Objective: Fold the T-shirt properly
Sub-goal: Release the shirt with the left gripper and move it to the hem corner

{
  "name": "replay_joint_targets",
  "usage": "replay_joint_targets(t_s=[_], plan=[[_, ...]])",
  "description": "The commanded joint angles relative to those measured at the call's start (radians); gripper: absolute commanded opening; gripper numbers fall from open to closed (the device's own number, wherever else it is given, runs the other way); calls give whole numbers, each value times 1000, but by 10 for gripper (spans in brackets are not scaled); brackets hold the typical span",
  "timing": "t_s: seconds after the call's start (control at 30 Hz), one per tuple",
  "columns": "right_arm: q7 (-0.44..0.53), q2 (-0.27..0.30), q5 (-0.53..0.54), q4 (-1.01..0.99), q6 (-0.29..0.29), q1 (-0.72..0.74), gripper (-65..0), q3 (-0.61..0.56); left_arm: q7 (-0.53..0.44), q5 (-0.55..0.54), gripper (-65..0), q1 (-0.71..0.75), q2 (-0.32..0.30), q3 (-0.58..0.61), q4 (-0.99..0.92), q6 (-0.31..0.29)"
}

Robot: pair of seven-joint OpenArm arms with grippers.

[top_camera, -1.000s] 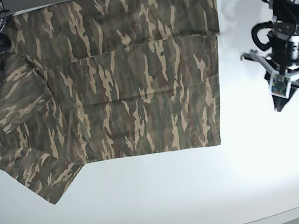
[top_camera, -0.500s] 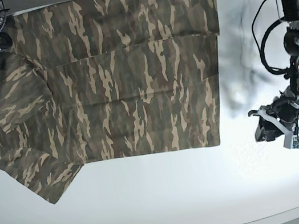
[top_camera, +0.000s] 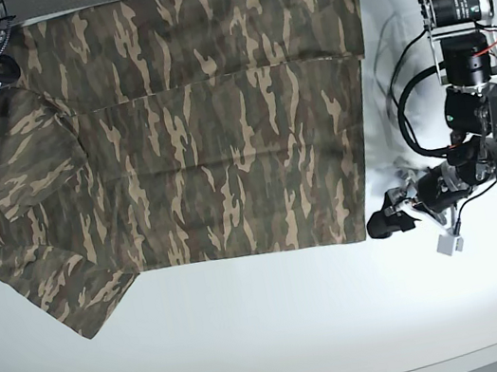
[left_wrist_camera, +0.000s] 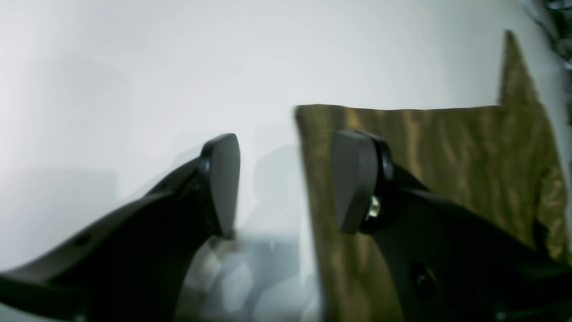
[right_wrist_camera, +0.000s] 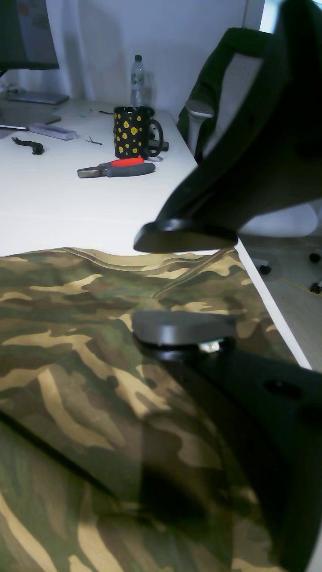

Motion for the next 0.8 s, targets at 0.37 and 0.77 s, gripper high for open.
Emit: replay_joint_targets(t_s=[0.37,0.77], plan=[[9,14,-23,18,-27,-2,-408,8,74,2,-327,-26,52,149,-5,-26],[166,14,39,18,-1,6,-407,8,38,10,-650,-39,37,149,-5,79]])
